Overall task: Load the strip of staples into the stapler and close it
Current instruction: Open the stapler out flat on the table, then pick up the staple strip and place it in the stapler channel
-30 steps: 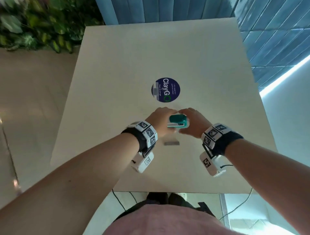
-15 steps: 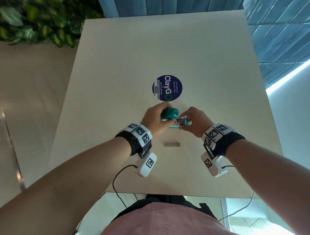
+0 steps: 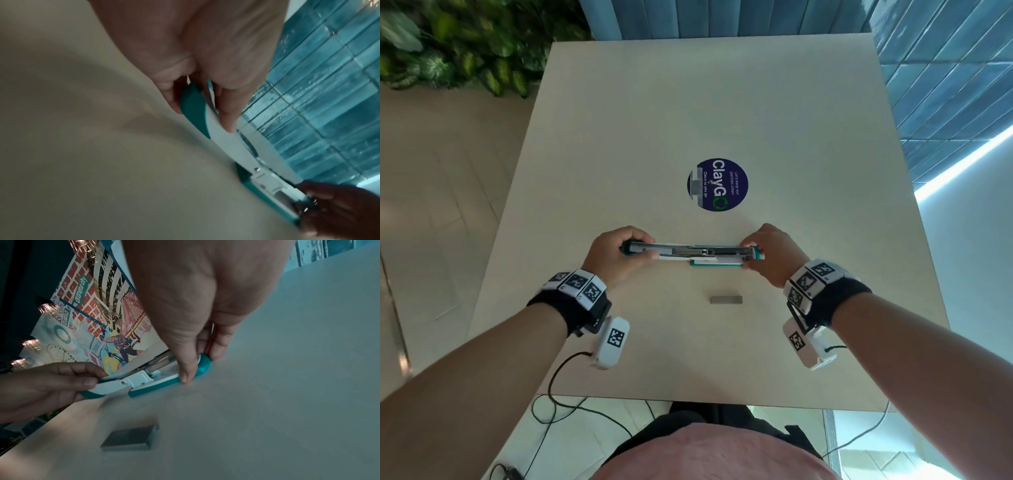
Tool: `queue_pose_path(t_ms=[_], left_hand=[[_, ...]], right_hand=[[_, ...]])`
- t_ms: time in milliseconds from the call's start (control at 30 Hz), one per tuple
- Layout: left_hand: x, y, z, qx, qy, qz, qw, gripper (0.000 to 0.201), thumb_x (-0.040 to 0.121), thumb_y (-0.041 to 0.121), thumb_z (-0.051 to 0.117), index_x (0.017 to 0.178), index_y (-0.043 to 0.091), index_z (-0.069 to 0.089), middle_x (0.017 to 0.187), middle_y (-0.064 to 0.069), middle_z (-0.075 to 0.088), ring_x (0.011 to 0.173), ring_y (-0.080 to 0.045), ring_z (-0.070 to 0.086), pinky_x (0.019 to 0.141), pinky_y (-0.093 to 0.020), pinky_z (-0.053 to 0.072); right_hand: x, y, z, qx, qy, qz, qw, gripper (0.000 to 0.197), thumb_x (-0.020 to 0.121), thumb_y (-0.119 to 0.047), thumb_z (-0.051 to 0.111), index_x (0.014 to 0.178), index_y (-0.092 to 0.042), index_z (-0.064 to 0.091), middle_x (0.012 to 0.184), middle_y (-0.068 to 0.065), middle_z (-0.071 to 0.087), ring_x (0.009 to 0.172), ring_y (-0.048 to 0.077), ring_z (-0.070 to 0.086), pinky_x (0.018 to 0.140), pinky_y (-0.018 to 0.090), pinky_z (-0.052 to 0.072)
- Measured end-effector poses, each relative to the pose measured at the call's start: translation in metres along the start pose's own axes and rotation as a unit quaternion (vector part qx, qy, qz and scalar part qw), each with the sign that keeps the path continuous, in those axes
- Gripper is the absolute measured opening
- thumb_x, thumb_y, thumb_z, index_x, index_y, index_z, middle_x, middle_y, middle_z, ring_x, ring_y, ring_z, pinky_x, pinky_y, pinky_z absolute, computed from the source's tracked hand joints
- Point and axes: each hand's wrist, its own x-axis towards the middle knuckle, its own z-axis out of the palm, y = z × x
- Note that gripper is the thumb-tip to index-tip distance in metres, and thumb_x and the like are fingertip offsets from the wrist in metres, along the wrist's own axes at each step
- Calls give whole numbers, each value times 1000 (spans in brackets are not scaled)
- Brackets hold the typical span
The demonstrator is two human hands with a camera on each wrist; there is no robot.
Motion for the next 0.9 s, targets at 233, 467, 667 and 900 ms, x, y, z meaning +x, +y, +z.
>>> queue_pose_path(t_ms=[233,467,667,900], left_hand=[[10,-2,4,118,-32,31,992,17,77,24,70,94,24,67,93,1,68,87,-14,58,75,-17,44],[10,34,42,147,-59,121,980,44,72,37,69,114,28,59,112,2,61,106,-17,46,97,-34,36],[14,33,69,128,-55,92,986,33,70,42,63,100,29,68,97,-3,67,91,-22,57,89,-45,46],[14,33,70,103,-47,93,989,28,73,35,72,100,28,69,97,-4,66,93,-21,56,90,-45,46]], right_hand=[[-1,0,1,-11,2,1,1000,30,76,-16,70,106,-19,65,107,7,56,92,18,50,83,26,39],[-6,0,1,-21,5,-9,1000,40,77,-16,68,115,-19,57,115,8,54,106,24,52,91,33,46],[-46,-23,10,-47,74,-184,979,33,78,-26,62,109,-19,54,109,4,58,101,25,51,87,38,47],[-58,-20,45,-98,-47,-137,985,38,85,-33,59,120,-23,54,118,5,54,107,26,49,91,42,48]])
